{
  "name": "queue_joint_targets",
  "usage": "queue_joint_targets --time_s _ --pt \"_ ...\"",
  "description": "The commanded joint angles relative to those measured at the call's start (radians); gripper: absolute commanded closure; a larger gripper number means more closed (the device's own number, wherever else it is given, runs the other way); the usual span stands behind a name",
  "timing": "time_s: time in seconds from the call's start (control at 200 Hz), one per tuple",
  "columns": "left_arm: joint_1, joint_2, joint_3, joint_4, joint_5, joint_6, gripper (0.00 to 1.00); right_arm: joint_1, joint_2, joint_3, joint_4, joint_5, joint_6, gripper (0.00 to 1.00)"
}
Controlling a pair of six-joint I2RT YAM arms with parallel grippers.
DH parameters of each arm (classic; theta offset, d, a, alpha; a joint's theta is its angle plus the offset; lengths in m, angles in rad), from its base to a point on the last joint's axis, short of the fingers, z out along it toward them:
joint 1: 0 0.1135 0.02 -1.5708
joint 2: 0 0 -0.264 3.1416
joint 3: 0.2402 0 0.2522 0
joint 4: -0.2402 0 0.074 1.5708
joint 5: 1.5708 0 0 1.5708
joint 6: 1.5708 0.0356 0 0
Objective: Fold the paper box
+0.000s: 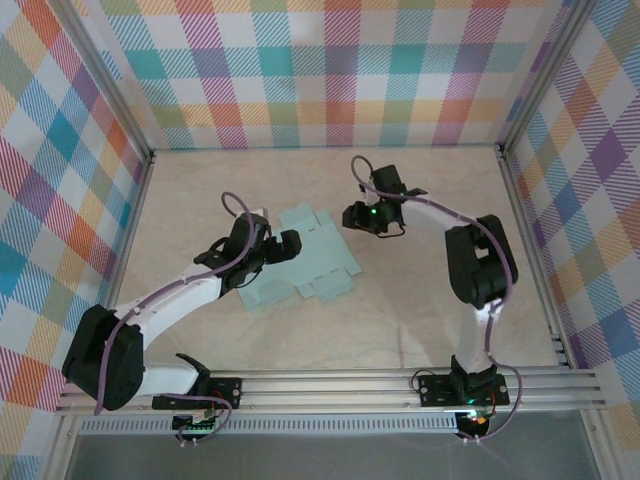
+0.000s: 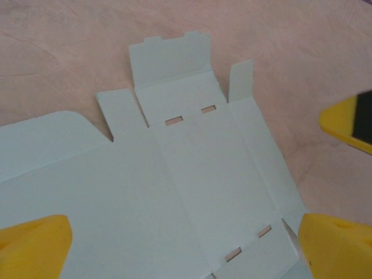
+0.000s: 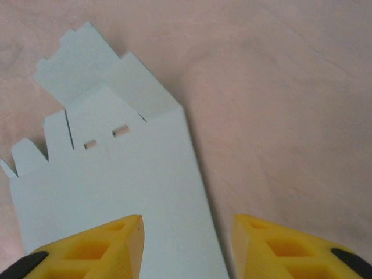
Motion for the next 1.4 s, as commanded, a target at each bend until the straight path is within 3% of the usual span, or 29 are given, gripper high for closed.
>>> queue_joint_targets --time_s 0.0,0.185,0.36,0.855,1.06,1.24,1.395 --pt "0.007 -0.069 -0.036 -0.02 -0.044 -0.019 0.0 0.045 0.082 0.109 -0.066 -0.095 -0.044 0.57" --pt "0.028 -0.133 -0.081 -0.048 -0.06 -0.029 0.0 0.089 0.224 0.247 -0.084 -0.059 -0.019 0.59" --pt "0.032 -0.146 -0.086 -0.067 -0.056 -0.031 0.0 0.086 0.23 0.2 -0.056 0.045 0.041 0.65" --pt "0.032 -0.083 -0.082 -0.006 0.031 -0.093 0.0 0.083 -0.181 -0.429 0.226 0.203 0.326 0.73" --pt "0.027 0.009 -0.061 0.026 0.097 -0.14 0.0 0.07 -0.314 -0.469 0.196 0.206 0.256 0.63" --pt "0.013 0.098 -0.06 0.067 0.143 -0.21 0.29 0.044 -0.311 -0.446 0.173 0.179 0.222 0.59" --pt "0.009 0.152 -0.085 0.096 0.109 -0.251 0.33 0.025 -0.262 -0.426 0.171 0.127 0.197 0.54"
